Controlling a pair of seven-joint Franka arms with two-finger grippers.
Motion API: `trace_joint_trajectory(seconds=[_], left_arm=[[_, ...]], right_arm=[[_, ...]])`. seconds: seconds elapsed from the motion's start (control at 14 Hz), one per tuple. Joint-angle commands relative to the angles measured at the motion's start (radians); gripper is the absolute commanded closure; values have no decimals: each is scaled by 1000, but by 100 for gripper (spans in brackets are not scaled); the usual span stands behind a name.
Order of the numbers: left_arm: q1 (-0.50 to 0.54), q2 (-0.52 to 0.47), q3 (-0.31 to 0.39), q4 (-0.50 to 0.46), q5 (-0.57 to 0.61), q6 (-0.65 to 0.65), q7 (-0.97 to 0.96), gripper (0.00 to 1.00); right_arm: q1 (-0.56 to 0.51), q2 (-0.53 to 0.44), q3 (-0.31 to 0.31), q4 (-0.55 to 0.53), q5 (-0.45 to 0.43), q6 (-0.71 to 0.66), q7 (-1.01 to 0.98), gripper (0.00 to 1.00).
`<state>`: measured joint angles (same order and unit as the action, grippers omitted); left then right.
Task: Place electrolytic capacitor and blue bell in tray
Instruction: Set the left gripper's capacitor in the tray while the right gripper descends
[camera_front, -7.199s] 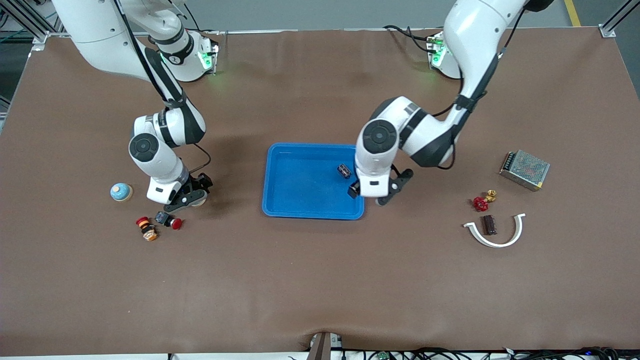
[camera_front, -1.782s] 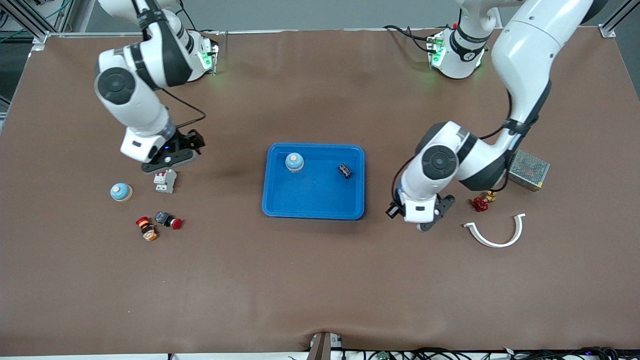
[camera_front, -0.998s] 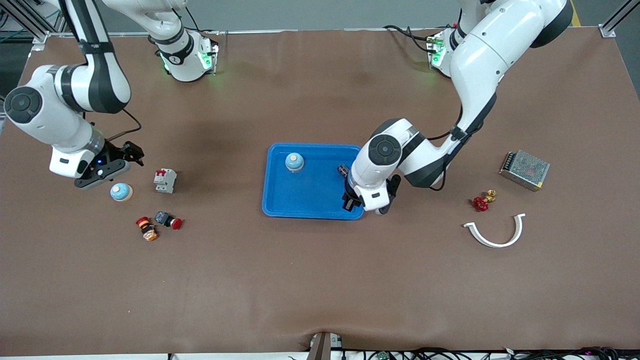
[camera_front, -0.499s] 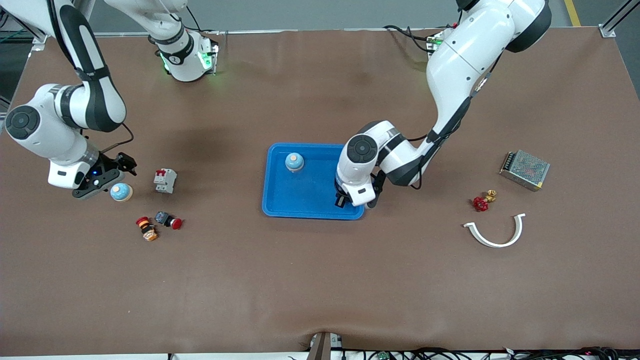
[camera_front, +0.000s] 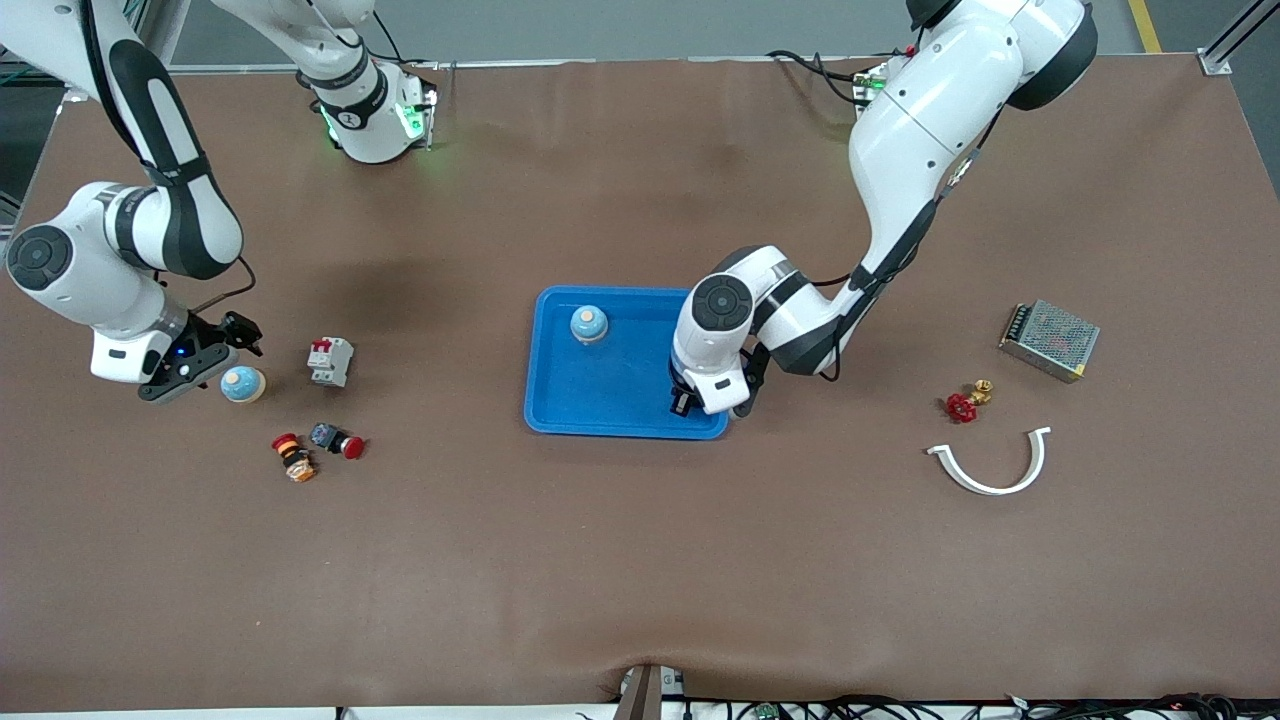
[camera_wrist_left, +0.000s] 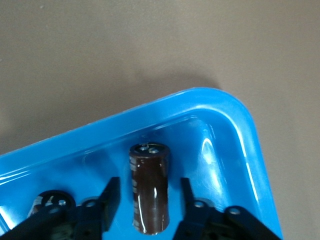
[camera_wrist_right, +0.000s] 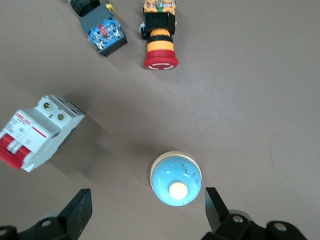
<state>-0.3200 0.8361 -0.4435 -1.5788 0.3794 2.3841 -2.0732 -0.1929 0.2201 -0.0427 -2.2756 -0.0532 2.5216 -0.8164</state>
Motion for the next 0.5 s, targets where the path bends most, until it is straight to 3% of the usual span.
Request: trace_joint_trajectory(seconds=[0.0,0.43], left_arm=[[-4,-6,6,28,35,9,2,0],[18,-77,6,71,44,-23,76,0]], right_arm=[[-39,28,21,7,26,25,-50,0],[-43,67,21,7,67,63,-95,0]])
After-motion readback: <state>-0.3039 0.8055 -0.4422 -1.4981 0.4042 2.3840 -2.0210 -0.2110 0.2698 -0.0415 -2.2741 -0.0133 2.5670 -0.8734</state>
